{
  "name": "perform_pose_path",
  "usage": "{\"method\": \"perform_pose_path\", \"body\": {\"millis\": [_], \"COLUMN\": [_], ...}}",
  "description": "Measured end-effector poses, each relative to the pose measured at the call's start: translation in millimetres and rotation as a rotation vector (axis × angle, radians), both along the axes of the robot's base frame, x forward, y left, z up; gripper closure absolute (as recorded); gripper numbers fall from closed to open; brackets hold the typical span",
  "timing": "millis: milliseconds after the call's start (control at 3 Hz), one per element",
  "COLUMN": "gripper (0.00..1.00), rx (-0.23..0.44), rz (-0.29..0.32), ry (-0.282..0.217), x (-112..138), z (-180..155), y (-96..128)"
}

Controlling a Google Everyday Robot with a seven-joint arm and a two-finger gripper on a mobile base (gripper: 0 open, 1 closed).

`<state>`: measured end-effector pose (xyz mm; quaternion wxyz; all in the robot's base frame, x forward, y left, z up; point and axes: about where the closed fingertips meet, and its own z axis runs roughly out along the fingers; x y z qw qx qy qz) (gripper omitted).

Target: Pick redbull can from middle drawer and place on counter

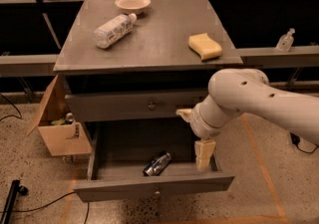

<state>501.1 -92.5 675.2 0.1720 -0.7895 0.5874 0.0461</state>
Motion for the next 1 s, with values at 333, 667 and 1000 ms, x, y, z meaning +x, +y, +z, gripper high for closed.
{"method": "perform_pose_path", "body": {"millis": [333,667,1000], "gripper": [0.0,0.18,0.17], "rx": [-0.075,-0.121,-0.148], "rz": [0.111,0.203,0.254], "ry": [0.062,0.13,0.133], "x": [35,51,62], "z": [-73,-124,-155], "y": [-19,-29,-30]}}
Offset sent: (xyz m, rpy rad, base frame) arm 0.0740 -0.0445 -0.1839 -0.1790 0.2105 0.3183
